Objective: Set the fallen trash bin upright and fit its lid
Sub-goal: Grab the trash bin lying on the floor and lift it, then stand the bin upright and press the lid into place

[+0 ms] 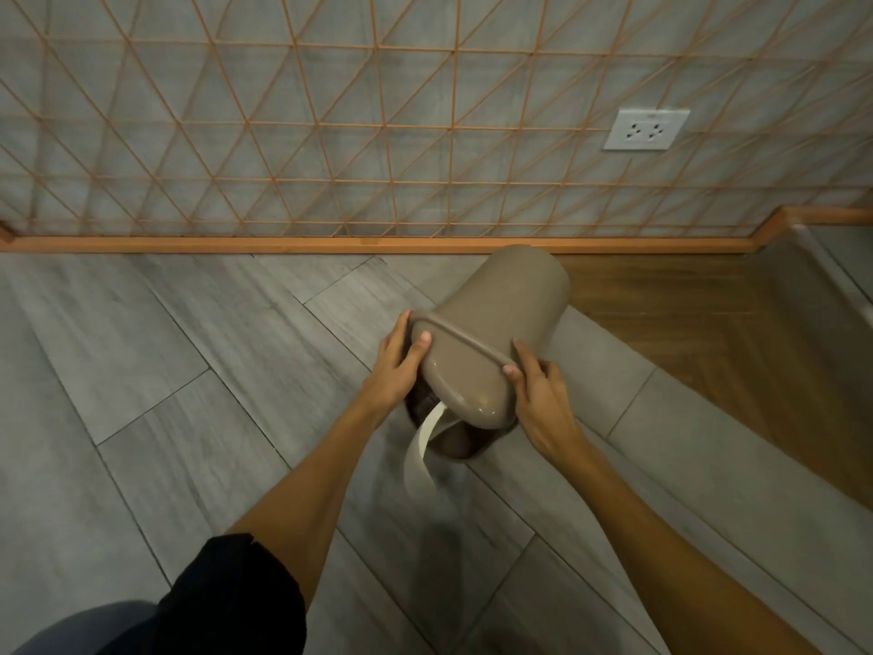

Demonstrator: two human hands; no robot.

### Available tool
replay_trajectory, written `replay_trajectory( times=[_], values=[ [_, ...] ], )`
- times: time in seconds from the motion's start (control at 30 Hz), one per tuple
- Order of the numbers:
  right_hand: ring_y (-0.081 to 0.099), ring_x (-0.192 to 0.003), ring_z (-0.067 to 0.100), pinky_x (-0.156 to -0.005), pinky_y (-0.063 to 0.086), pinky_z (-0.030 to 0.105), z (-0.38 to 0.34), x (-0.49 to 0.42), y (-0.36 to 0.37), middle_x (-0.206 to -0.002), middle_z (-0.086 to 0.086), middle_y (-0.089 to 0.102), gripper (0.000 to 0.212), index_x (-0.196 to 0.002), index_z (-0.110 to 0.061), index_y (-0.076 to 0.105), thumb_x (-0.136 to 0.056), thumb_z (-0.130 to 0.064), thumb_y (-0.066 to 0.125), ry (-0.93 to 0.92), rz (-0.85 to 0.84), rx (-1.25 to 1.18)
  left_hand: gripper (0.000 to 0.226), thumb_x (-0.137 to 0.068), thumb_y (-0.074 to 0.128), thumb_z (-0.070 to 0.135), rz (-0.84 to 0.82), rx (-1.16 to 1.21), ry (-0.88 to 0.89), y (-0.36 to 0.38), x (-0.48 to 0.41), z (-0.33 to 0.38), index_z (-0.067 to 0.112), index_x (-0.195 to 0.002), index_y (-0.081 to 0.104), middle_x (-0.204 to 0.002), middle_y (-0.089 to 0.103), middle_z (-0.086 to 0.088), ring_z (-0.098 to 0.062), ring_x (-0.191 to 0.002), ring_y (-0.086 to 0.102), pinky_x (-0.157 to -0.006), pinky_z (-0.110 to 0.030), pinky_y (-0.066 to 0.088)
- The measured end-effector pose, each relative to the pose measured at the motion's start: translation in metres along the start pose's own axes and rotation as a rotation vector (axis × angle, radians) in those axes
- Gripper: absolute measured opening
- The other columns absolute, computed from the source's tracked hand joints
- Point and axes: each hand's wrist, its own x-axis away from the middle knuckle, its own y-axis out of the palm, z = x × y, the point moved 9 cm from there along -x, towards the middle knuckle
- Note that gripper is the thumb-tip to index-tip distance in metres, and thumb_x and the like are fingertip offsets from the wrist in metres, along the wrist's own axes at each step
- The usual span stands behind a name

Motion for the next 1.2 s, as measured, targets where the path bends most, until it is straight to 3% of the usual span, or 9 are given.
replay_trajectory(
  times=[0.07, 0.27, 0.4, 0.47, 0.6, 0.73, 0.93, 1.07, 1.2],
  values=[
    [0.051, -0.113, 0.033, -0.091, 0.044, 0.034, -0.008, -0.004, -0.013, -0.135, 0.021, 0.040, 0.047, -0.147, -0.027, 0.033, -0.102, -0.041, 0.033, -0.009, 0.043, 0.002, 0.069, -0.084, 0.046, 0.072, 0.017, -0.008, 0.001, -0.003, -0.003, 0.014, 0.055, -0.144, 0.016, -0.150, 0.021, 0.004, -0.024, -0.139, 0.031, -0.115, -0.053, 0.028],
    [0.059, -0.085, 0.023, -0.072, 0.046, 0.027, -0.049, -0.014, -0.044, -0.106, 0.019, 0.066, 0.041, -0.137, -0.017, 0.049, -0.104, -0.033, 0.032, -0.097, 0.155, 0.046, 0.082, -0.069, 0.050, 0.083, 0.083, 0.003, 0.063, -0.016, -0.013, 0.063, 0.056, -0.142, 0.025, -0.139, 0.024, 0.007, -0.024, -0.137, 0.031, -0.118, -0.057, 0.016],
    [0.065, -0.082, 0.031, -0.071, 0.058, 0.046, -0.063, -0.016, -0.056, -0.089, 0.008, 0.064, 0.036, -0.124, -0.018, 0.057, -0.103, -0.034, 0.033, -0.063, 0.166, -0.052, 0.079, -0.072, 0.052, 0.080, 0.063, -0.063, 0.133, -0.030, -0.020, 0.097, 0.052, -0.143, 0.029, -0.131, 0.025, 0.006, -0.019, -0.131, 0.031, -0.118, -0.049, 0.021],
    [0.066, -0.080, 0.032, -0.064, 0.061, 0.048, -0.066, -0.016, -0.060, -0.084, 0.007, 0.063, 0.033, -0.118, -0.021, 0.061, -0.102, -0.035, 0.035, -0.023, 0.176, -0.091, 0.080, -0.071, 0.053, 0.081, 0.058, -0.123, 0.158, -0.038, -0.022, 0.112, 0.051, -0.142, 0.033, -0.130, 0.029, 0.005, -0.018, -0.130, 0.032, -0.116, -0.043, 0.023],
    [0.068, -0.074, 0.034, -0.049, 0.061, 0.045, -0.070, -0.014, -0.058, -0.088, 0.016, 0.066, 0.028, -0.105, -0.025, 0.063, -0.101, -0.035, 0.037, 0.059, 0.134, -0.206, 0.078, -0.071, 0.049, 0.084, 0.024, -0.231, 0.153, -0.048, -0.025, 0.128, 0.050, -0.141, 0.036, -0.128, 0.030, 0.007, -0.019, -0.131, 0.033, -0.111, -0.038, 0.024],
    [0.068, -0.073, 0.035, -0.042, 0.058, 0.038, -0.064, -0.009, -0.058, -0.100, 0.021, 0.064, 0.030, -0.105, -0.020, 0.062, -0.101, -0.033, 0.036, 0.170, 0.092, -0.311, 0.080, -0.070, 0.047, 0.087, -0.035, -0.327, 0.156, -0.040, -0.026, 0.145, 0.049, -0.140, 0.040, -0.132, 0.030, 0.010, -0.023, -0.136, 0.031, -0.112, -0.045, 0.025],
    [0.070, -0.059, 0.032, -0.048, 0.060, 0.041, -0.050, 0.002, -0.059, -0.099, 0.016, 0.064, 0.029, -0.106, -0.017, 0.061, -0.101, -0.026, 0.034, 0.283, 0.070, -0.436, 0.068, -0.071, 0.037, 0.090, -0.152, -0.589, 0.134, -0.016, -0.026, 0.160, 0.059, -0.131, 0.041, -0.148, 0.031, 0.001, -0.030, -0.139, 0.030, -0.109, -0.054, 0.024],
    [0.070, -0.070, 0.036, -0.054, 0.061, 0.047, -0.045, 0.006, -0.059, -0.104, 0.015, 0.061, 0.026, -0.104, -0.014, 0.059, -0.101, -0.026, 0.036, 0.325, 0.070, -0.500, 0.070, -0.078, 0.036, 0.085, -0.169, -0.718, 0.158, -0.009, -0.028, 0.167, 0.050, -0.139, 0.040, -0.150, 0.042, 0.002, -0.027, -0.136, 0.039, -0.111, -0.051, 0.030],
    [0.071, -0.070, 0.038, -0.052, 0.061, 0.043, -0.043, 0.007, -0.059, -0.108, 0.017, 0.061, 0.025, -0.106, -0.012, 0.057, -0.101, -0.025, 0.036, 0.360, 0.068, -0.525, 0.066, -0.086, 0.028, 0.078, -0.142, -0.757, 0.146, -0.010, -0.029, 0.174, 0.042, -0.139, 0.046, -0.145, 0.051, 0.000, -0.028, -0.132, 0.045, -0.109, -0.054, 0.033]
  ],
)
